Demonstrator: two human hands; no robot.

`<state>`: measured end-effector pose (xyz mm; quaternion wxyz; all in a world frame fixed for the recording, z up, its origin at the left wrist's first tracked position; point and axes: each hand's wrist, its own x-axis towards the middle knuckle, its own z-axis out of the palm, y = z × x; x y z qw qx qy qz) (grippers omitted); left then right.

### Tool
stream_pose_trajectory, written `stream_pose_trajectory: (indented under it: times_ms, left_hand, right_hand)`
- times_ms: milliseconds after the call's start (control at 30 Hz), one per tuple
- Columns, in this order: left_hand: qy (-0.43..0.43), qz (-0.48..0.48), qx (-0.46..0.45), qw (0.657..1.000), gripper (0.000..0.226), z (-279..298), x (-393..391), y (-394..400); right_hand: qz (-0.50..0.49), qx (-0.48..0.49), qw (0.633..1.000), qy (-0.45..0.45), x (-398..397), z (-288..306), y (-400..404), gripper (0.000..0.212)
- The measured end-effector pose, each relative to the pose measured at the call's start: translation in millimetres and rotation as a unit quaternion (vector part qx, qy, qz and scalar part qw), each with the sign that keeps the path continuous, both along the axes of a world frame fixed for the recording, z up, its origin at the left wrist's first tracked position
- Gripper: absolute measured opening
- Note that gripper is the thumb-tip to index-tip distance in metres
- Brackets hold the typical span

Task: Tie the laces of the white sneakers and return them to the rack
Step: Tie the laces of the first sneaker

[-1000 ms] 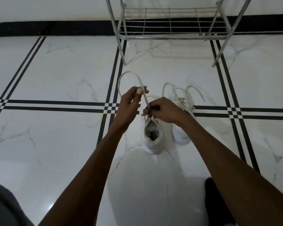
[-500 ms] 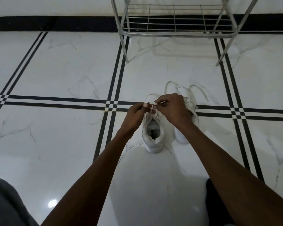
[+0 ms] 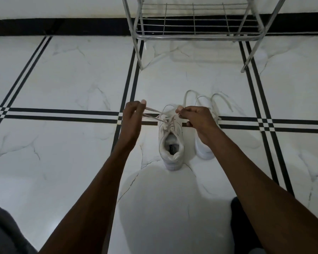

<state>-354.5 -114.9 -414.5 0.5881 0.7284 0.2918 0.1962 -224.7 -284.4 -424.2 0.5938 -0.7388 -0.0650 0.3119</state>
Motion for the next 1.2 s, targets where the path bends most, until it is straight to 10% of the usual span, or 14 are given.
stream_pose_trajectory:
  times_ms: [233,467,900,1200]
  left_hand:
    - [0.014,0.006,0.074,0.997,0.056,-6.3,-7.5,14.4]
    - [0.337,0.106,0.211,0.912,0.046,-67.5,-48.9,38.3]
    - [0.155,-0.099,0.166,0.969,0.006,-65.4,-6.8,-25.9]
    - [0.269,-0.089,0.472,0.834,0.025,-52.3,-12.2,-14.0]
  right_hand:
    - [-0.046,-0.100,0.990,-0.089,3.3,-8.9,-3.0,0.026]
    - [0.010,-0.279,0.897,-0.344,4.7,-30.4,-23.5,0.042]
    - [0.201,-0.217,0.896,-0.332,-12.1,-42.1,-14.2,0.012]
    - [0.191,-0.350,0.747,-0.531,-25.7,-35.9,-26.6,0.015]
